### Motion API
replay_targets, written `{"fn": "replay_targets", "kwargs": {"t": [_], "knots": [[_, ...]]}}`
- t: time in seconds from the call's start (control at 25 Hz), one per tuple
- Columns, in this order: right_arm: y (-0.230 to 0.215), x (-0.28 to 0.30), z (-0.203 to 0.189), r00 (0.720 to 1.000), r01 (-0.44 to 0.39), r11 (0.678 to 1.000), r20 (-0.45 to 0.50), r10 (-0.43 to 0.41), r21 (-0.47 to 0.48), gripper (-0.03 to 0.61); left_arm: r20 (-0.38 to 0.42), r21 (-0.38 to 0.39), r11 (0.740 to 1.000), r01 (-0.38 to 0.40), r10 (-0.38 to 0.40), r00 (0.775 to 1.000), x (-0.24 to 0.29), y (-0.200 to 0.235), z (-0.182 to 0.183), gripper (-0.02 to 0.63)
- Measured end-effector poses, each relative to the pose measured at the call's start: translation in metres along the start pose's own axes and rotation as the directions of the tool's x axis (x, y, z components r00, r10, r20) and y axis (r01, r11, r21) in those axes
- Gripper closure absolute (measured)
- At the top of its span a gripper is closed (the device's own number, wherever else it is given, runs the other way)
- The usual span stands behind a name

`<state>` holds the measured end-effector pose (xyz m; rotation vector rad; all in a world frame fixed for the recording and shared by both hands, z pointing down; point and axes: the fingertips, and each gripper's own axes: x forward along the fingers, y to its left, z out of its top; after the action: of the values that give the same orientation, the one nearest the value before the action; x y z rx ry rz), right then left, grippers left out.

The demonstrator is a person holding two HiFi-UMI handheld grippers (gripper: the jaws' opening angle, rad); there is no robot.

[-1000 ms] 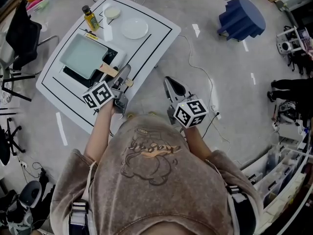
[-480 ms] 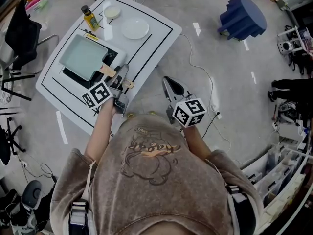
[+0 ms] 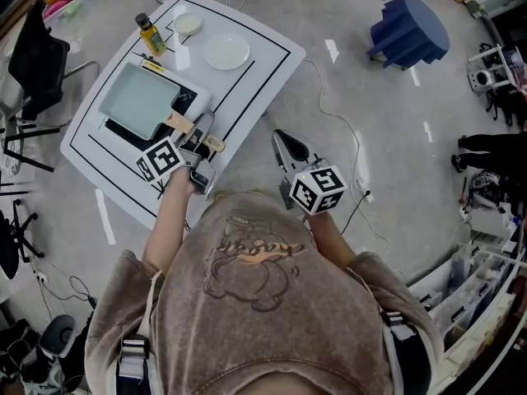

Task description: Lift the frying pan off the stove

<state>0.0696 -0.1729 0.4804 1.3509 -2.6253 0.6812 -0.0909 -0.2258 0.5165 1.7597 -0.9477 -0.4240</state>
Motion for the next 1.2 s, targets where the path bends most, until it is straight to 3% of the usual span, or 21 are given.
{"fn": "replay_targets", "kwargs": {"t": [0.28, 0.68, 0.84, 0.96, 1.2], "knots": [[-0.005, 0.001, 0.000, 1.000, 0.003, 1.000, -0.002, -0.003, -0.001, 0.579, -0.001, -0.087, 0.996, 0.015, -0.015, 1.000, 0.000, 0.001, -0.001, 0.502], [-0.004, 0.006, 0.001, 1.000, -0.006, 1.000, -0.008, 0.005, -0.007, 0.579, -0.021, -0.100, 0.994, 0.047, -0.050, 0.999, -0.007, -0.002, 0.005, 0.512], [-0.003, 0.005, 0.001, 1.000, -0.009, 1.000, -0.010, 0.009, -0.009, 0.578, -0.011, -0.137, 0.982, 0.128, -0.130, 0.991, -0.005, -0.019, 0.004, 0.515], [-0.002, 0.004, 0.000, 1.000, -0.010, 1.000, -0.010, 0.010, -0.009, 0.580, -0.036, -0.120, 0.985, 0.121, -0.126, 0.991, -0.006, -0.020, -0.001, 0.514], [0.000, 0.000, 0.000, 1.000, -0.006, 1.000, -0.003, 0.006, -0.012, 0.579, -0.076, -0.111, 0.978, 0.178, -0.187, 0.979, -0.005, -0.044, -0.012, 0.514]]}}
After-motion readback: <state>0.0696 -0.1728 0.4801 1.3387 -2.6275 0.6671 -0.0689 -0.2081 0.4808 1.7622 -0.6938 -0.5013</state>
